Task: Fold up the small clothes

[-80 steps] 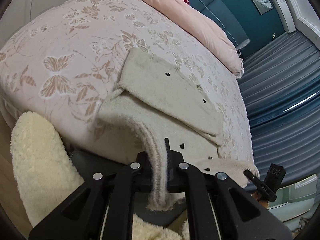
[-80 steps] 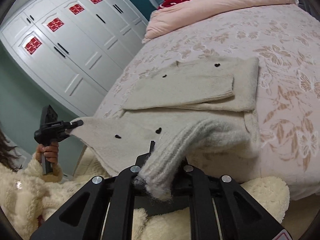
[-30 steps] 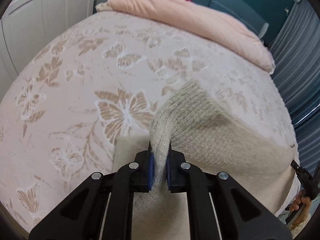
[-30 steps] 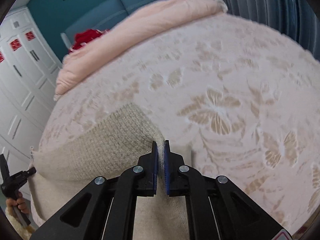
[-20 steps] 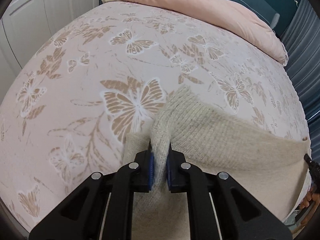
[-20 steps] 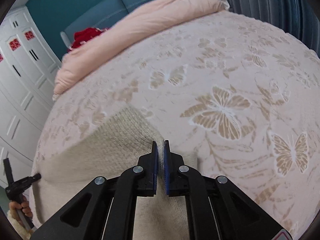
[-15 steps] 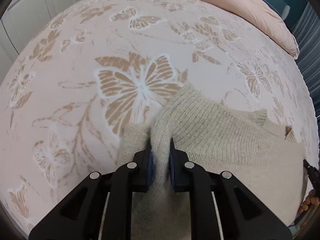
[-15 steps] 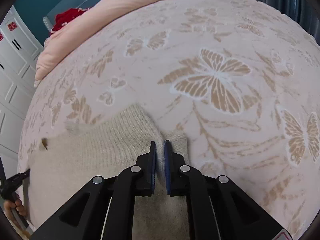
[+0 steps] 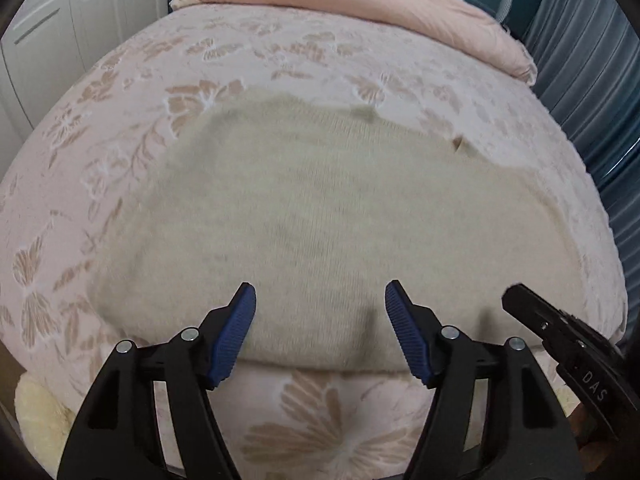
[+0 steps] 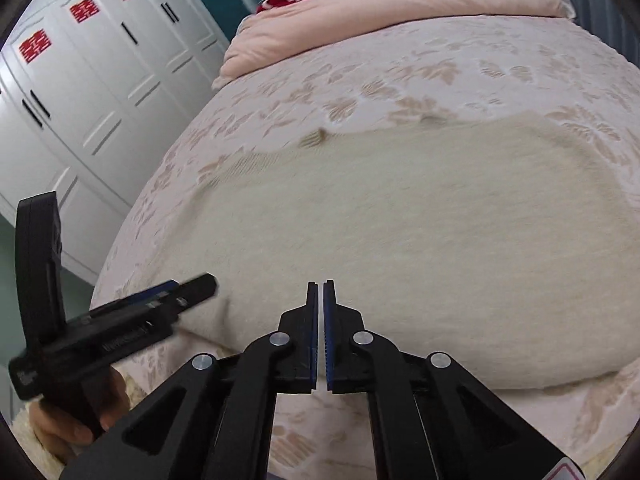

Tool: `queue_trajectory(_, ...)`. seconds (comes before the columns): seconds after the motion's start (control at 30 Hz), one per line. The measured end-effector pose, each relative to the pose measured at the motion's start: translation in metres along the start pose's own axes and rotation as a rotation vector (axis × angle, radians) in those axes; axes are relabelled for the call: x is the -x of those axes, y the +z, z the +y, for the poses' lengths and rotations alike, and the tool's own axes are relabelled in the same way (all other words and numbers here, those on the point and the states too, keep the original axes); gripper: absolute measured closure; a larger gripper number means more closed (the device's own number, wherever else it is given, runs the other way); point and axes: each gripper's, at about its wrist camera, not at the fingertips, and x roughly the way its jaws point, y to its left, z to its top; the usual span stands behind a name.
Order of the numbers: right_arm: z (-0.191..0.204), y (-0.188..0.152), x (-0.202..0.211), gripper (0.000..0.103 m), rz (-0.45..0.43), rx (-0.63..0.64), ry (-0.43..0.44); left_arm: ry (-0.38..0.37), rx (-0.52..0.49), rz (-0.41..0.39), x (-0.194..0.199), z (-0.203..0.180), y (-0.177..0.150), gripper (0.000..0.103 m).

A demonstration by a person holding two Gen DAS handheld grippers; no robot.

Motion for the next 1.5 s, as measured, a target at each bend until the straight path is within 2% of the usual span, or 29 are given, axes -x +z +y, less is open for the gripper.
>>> queue_trajectory(0.07, -0.009, -0.005, -0.015, 0.103, 0.021, -0.008, -0.083, 0.048, 0.020, 0.031, -0.010, 0.009, -0.010, 0.038)
queue_trajectory(0.1, -0.025, -0.010, -0.014, 0.103, 0.023, -0.057, -0.101, 0.058, 0.032, 0.034, -0.013, 0.017, -0.013, 0.037)
queue_trajectory(0.13, -0.047, -0.013, -0.008, 0.103, 0.011, -0.133, -0.082, 0.062, 0.056, 0.043, -0.015, 0.027, -0.017, 0.037)
queue_trajectory(0.17, -0.072, -0.016, 0.004, 0.103, -0.012, -0.216, -0.067, 0.050, 0.078, 0.051, -0.016, 0.035, -0.020, 0.037)
queue_trajectory(0.23, -0.117, -0.025, 0.030, 0.103, -0.056, -0.337, -0.132, 0.018, 0.089, 0.042, -0.014, 0.045, -0.024, 0.037)
queue_trajectory(0.27, -0.141, -0.032, 0.042, 0.103, -0.067, -0.389, -0.207, 0.024, 0.073, 0.038, -0.013, 0.044, -0.026, 0.037)
queue_trajectory(0.3, -0.162, -0.039, 0.053, 0.103, -0.078, -0.437, -0.231, 0.038, 0.050, 0.034, -0.014, 0.041, -0.028, 0.037)
queue_trajectory(0.37, -0.188, -0.048, 0.075, 0.103, -0.100, -0.518, -0.219, 0.072, 0.019, 0.026, -0.014, 0.034, -0.030, 0.037)
queue_trajectory(0.4, -0.189, -0.049, 0.088, 0.103, -0.119, -0.523, -0.241, 0.079, 0.016, 0.024, -0.012, 0.031, -0.030, 0.039)
queue_trajectory(0.47, -0.182, -0.047, 0.109, 0.087, -0.164, -0.481, -0.305, 0.050, 0.054, 0.006, 0.001, 0.032, -0.028, 0.038)
queue_trajectory(0.5, -0.180, -0.045, 0.114, 0.082, -0.178, -0.460, -0.338, 0.038, 0.083, -0.015, 0.009, 0.036, -0.026, 0.038)
queue_trajectory(0.57, -0.182, -0.042, 0.112, 0.053, -0.173, -0.443, -0.363, 0.067, 0.143, -0.058, 0.020, 0.050, -0.021, 0.036)
queue_trajectory(0.63, -0.192, -0.043, 0.090, 0.052, -0.103, -0.461, -0.359, 0.111, 0.197, -0.054, 0.016, 0.070, -0.017, 0.035)
queue_trajectory(0.7, -0.199, -0.049, 0.071, 0.054, -0.052, -0.514, -0.278, 0.139, 0.251, -0.001, 0.003, 0.092, -0.016, 0.036)
queue_trajectory(0.77, -0.194, -0.050, 0.068, 0.083, -0.067, -0.544, -0.210, 0.139, 0.301, 0.043, -0.008, 0.109, -0.020, 0.036)
queue_trajectory(0.83, -0.185, -0.042, 0.084, 0.087, -0.138, -0.529, -0.207, 0.100, 0.359, 0.052, -0.009, 0.121, -0.025, 0.036)
queue_trajectory(0.9, -0.182, -0.036, 0.104, 0.088, -0.199, -0.520, -0.217, 0.109, 0.339, 0.057, -0.009, 0.119, -0.025, 0.036)
queue_trajectory(0.93, -0.186, -0.035, 0.106, 0.088, -0.197, -0.518, -0.237, 0.121, 0.326, 0.059, -0.010, 0.116, -0.026, 0.036)
queue_trajectory(0.97, -0.194, -0.036, 0.098, 0.088, -0.162, -0.509, -0.266, 0.129, 0.319, 0.059, -0.011, 0.114, -0.026, 0.035)
queue_trajectory(1.03, -0.213, -0.044, 0.062, 0.086, -0.006, -0.477, -0.324, 0.137, 0.317, 0.056, -0.013, 0.113, -0.026, 0.034)
queue_trajectory(1.13, -0.205, -0.040, 0.080, 0.081, -0.057, -0.482, -0.331, 0.128, 0.314, 0.058, -0.011, 0.115, -0.025, 0.034)
queue_trajectory(1.2, -0.190, -0.035, 0.103, 0.080, -0.118, -0.489, -0.415, 0.083, 0.350, 0.045, 0.001, 0.121, -0.027, 0.034)
queue_trajectory(1.23, -0.181, -0.032, 0.113, 0.076, -0.141, -0.473, -0.458, 0.062, 0.367, 0.028, 0.010, 0.125, -0.030, 0.035)
queue_trajectory(1.27, -0.171, -0.029, 0.121, 0.077, -0.165, -0.451, -0.472, 0.040, 0.378, 0.012, 0.017, 0.128, -0.033, 0.035)
queue_trajectory(1.3, -0.158, -0.023, 0.126, 0.081, -0.190, -0.419, -0.441, 0.018, 0.381, 0.001, 0.023, 0.130, -0.036, 0.035)
queue_trajectory(1.33, -0.143, -0.016, 0.126, 0.093, -0.191, -0.378, -0.389, 0.010, 0.383, 0.003, 0.026, 0.132, -0.039, 0.035)
queue_trajectory(1.37, -0.126, -0.008, 0.119, 0.100, -0.162, -0.326, -0.342, 0.006, 0.393, 0.010, 0.027, 0.133, -0.041, 0.035)
queue_trajectory(1.5, -0.039, 0.032, 0.056, 0.103, -0.039, -0.103, -0.186, -0.087, 0.460, 0.043, 0.016, 0.131, -0.046, 0.034)
